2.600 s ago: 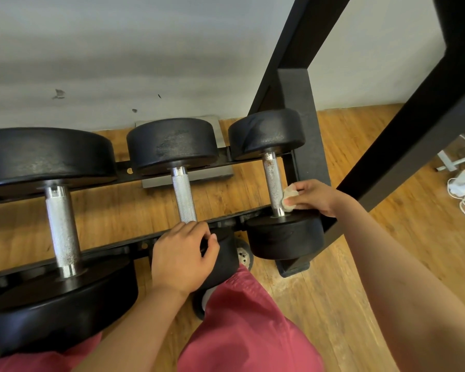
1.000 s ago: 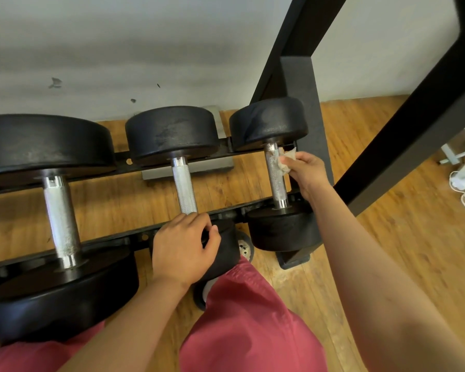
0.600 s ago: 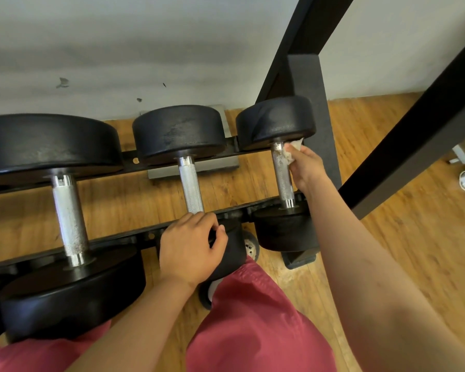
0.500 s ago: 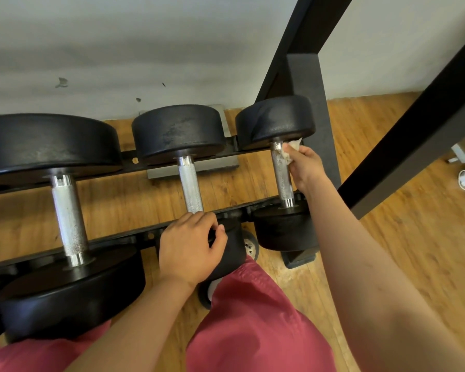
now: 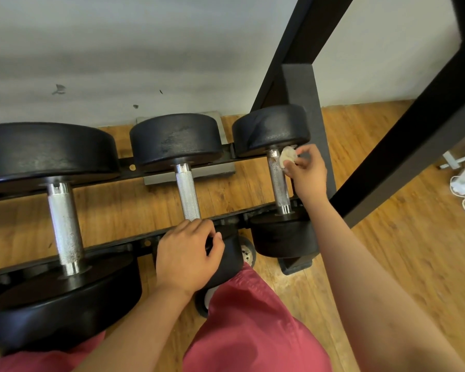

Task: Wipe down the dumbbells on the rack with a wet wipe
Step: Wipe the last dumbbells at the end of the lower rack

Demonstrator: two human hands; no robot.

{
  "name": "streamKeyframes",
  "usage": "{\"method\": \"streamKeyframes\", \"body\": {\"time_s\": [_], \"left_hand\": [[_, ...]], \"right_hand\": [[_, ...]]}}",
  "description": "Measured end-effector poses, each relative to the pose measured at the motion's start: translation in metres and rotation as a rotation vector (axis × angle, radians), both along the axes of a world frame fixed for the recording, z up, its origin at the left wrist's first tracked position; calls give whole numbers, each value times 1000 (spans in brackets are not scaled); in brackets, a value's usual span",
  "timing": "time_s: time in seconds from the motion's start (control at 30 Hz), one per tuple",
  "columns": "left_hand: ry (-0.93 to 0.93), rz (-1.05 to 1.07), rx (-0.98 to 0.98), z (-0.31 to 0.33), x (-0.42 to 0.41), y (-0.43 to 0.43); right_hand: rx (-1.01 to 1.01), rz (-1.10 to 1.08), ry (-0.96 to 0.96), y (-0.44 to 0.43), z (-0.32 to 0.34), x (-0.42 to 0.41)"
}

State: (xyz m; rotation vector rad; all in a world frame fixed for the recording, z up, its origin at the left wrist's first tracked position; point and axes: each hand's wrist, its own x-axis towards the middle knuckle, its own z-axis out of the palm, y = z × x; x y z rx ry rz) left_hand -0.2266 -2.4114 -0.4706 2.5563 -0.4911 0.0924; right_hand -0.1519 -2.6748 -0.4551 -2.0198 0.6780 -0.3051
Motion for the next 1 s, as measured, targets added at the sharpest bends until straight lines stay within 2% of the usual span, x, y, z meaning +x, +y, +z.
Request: {"method": "streamKeyframes", "body": {"time_s": [0.1, 0.2, 0.4, 0.53, 0.63, 0.77, 0.87, 0.93, 1.0], "left_hand": [[-11, 6, -2, 0, 0, 0], [-18, 8, -3, 0, -1, 0], [-12, 7, 6, 0, 0, 0], [-6, 6, -1, 0, 0, 1], [-7, 2, -6, -1, 0, 0], [-5, 3, -8, -1, 0, 0], [-4, -1, -10, -1, 0, 0], [-4, -3, -8, -1, 0, 0], [-3, -6, -8, -1, 0, 0]], "right_hand": [[-57, -10, -19, 3, 1, 0], [-28, 5, 27, 1, -3, 4], [226, 54, 178, -4, 0, 13], [371, 105, 210, -11, -10, 24], [392, 62, 186, -11, -15, 25], [267, -49, 75, 1, -6, 20], [201, -40, -8, 6, -1, 17], [238, 14, -21, 6, 3, 14], [362, 37, -3, 1, 3, 9]]}}
